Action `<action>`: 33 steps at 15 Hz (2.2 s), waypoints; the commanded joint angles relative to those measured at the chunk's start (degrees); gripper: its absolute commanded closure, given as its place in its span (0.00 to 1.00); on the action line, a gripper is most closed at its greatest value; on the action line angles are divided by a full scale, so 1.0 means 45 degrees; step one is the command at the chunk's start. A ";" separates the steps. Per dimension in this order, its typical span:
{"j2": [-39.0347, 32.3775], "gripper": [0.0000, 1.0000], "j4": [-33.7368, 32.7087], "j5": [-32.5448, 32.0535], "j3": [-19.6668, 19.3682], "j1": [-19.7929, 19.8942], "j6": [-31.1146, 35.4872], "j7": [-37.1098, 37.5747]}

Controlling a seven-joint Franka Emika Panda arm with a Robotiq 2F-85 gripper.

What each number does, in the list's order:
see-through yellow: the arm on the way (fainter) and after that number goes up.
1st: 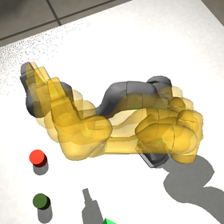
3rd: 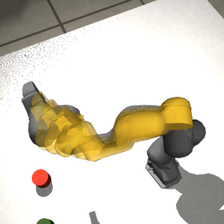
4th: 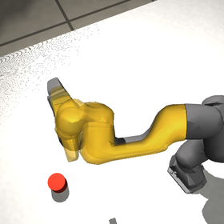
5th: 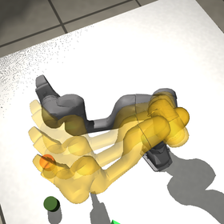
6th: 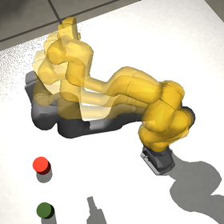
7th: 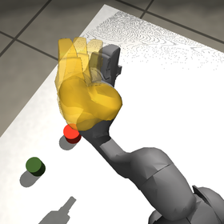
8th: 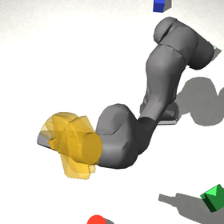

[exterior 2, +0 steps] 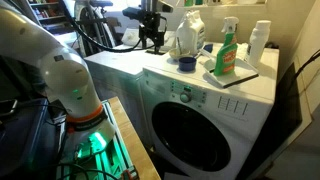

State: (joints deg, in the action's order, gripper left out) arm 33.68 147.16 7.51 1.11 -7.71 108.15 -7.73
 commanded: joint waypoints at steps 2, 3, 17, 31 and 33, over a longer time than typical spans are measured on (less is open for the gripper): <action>-0.0024 0.00 -0.0020 0.0034 0.0065 0.0072 -0.0027 -0.0027; -0.0032 0.00 -0.0020 0.0034 0.0065 0.0072 -0.0027 -0.0027; -0.2914 0.00 -0.5159 -0.5512 0.0031 0.3115 0.5455 0.1578; -0.6853 0.00 -0.8819 -0.5101 -0.0236 0.2698 0.5269 0.1292; -0.7873 0.00 -0.9930 -0.4944 -0.0342 0.2676 0.4794 0.0704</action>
State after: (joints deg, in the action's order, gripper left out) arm 5.61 111.16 -16.37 1.00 5.19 134.34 -0.26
